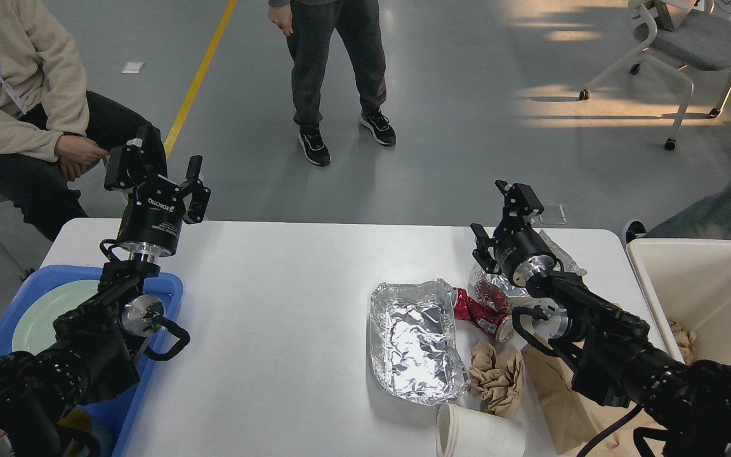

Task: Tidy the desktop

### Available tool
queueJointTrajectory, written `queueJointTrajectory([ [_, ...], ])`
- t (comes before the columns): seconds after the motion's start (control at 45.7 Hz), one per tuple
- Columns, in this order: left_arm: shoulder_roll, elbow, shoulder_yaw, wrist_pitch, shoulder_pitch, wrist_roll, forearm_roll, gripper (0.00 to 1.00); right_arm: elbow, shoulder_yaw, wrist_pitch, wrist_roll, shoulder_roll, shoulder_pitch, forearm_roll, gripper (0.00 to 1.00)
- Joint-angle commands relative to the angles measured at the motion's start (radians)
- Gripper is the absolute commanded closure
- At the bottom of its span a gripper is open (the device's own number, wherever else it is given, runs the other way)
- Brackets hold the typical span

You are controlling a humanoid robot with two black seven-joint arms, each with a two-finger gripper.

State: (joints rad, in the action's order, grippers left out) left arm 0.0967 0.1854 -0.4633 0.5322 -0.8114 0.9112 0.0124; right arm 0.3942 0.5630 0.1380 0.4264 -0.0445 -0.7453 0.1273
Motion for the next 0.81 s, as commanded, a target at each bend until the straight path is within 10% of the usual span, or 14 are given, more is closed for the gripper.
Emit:
queueJointTrajectory([
  [0.0,0.000,0.000,0.000,0.000,0.000,0.000,0.000,0.04,0.000,0.000,0.000,0.000,0.000,0.001,0.000,0.00],
  [0.788,0.000,0.000,0.000,0.000,0.000,0.000,0.000,0.04,-0.002,0.155,-0.009,-0.017,-0.024,-0.035,-0.048,0.00],
])
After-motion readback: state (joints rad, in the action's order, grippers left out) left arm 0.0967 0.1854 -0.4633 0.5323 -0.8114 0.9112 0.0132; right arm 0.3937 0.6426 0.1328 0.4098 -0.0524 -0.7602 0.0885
